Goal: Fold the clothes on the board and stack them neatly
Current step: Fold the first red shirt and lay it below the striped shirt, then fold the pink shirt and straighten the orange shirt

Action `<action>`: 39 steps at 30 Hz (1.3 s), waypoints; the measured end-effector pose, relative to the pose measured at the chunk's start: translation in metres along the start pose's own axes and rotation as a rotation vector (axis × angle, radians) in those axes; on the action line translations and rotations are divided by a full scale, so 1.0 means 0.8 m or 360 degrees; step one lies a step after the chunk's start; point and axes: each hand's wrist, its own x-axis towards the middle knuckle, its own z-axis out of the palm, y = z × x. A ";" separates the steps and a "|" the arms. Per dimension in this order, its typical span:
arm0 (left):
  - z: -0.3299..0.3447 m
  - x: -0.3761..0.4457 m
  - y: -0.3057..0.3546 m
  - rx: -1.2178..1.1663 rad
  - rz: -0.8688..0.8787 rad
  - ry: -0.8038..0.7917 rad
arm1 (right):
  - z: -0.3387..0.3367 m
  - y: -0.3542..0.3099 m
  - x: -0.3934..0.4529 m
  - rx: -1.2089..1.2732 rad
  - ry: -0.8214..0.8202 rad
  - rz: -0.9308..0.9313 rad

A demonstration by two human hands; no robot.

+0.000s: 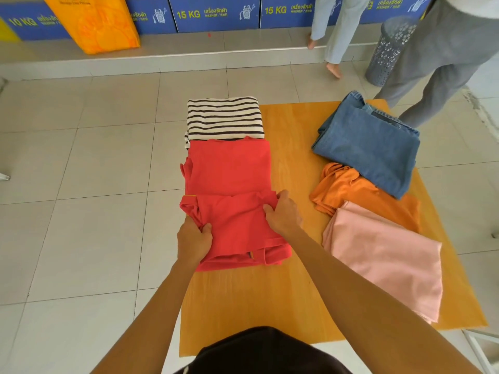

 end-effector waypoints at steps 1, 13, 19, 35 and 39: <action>-0.001 -0.003 0.000 0.0000 0.0000 0.0003 | -0.002 0.003 -0.003 -0.0003 -0.0015 0.0004; -0.009 -0.064 0.026 0.0227 0.0056 0.0167 | -0.022 0.043 -0.067 0.0038 0.0005 0.0043; 0.018 -0.109 0.074 0.0146 0.0379 0.0023 | -0.035 0.060 -0.105 0.0233 0.0194 -0.0051; 0.164 -0.183 0.156 0.0303 0.0661 -0.0716 | -0.142 0.214 -0.149 0.0480 0.0452 0.0143; 0.210 -0.189 0.189 0.0297 0.0635 -0.0707 | -0.190 0.273 -0.145 0.0504 0.0528 0.0304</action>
